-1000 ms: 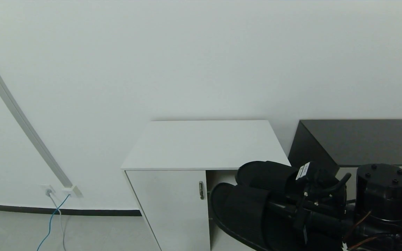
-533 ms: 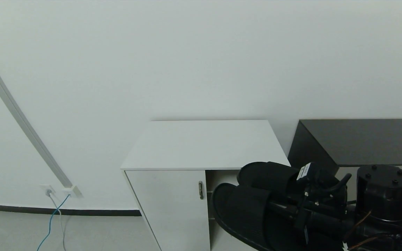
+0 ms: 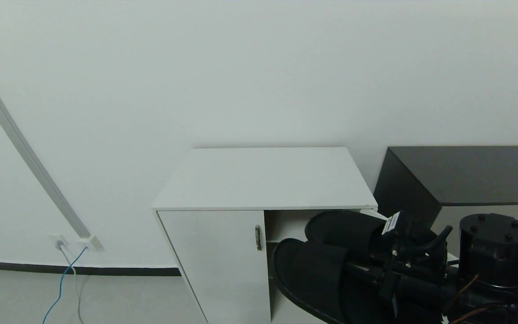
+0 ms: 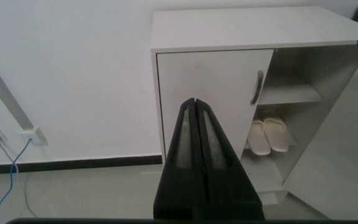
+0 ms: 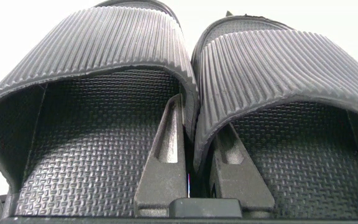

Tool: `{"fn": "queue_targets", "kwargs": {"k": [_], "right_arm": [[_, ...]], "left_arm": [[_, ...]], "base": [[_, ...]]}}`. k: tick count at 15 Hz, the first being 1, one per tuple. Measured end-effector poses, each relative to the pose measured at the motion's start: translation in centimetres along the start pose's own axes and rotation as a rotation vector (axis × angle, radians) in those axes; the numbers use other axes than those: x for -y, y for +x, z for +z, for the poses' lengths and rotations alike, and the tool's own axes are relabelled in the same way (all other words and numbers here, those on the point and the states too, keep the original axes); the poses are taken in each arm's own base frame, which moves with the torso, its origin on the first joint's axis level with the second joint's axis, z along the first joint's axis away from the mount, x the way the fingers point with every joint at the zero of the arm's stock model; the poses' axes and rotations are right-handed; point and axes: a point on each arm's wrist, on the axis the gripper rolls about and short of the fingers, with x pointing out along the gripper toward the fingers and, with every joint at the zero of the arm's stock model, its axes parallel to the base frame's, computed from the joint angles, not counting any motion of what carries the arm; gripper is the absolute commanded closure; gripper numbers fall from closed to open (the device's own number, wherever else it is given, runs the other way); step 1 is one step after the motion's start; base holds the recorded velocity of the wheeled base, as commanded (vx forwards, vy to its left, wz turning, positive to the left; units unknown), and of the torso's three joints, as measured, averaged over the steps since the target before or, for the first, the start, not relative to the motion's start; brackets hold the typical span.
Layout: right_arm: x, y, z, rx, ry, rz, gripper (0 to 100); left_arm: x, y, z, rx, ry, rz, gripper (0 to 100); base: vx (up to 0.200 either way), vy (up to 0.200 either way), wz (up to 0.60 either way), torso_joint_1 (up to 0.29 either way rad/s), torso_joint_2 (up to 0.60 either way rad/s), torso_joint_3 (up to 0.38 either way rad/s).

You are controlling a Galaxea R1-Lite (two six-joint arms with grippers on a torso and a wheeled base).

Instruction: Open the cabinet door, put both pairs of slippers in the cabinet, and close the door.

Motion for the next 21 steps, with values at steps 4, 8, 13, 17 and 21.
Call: {"fn": "queue_targets", "kwargs": {"k": [4,8,13,17,21], "right_arm": [[-0.10,-0.09,-0.38,-0.015,0.005,0.003,100],[-0.27,0.04,-0.63,-0.026,0.005,0.011,100],[-0.36,0.10,-0.67,-0.028,0.004,0.015,100],[-0.40,0.10,-0.69,-0.029,0.005,0.017,100],[-0.43,0.10,-0.68,-0.028,0.005,0.019,100]], "left_arm": [[0.00,0.00,0.01,0.000,-0.002,0.000,100],[0.00,-0.01,0.02,0.001,-0.014,0.000,100],[0.00,-0.01,0.04,0.001,-0.014,0.000,100],[0.00,-0.01,0.04,0.001,-0.014,0.000,100],[0.00,-0.01,0.04,0.001,-0.014,0.000,100]], "base": [[0.000,0.000,0.00,-0.161,0.38,0.212],[0.000,0.000,0.00,-0.195,0.46,0.268],[0.000,0.000,0.00,-0.222,0.54,0.322],[0.000,0.000,0.00,-0.201,0.53,0.315],[0.000,0.000,0.00,-0.174,0.50,0.319]]}}
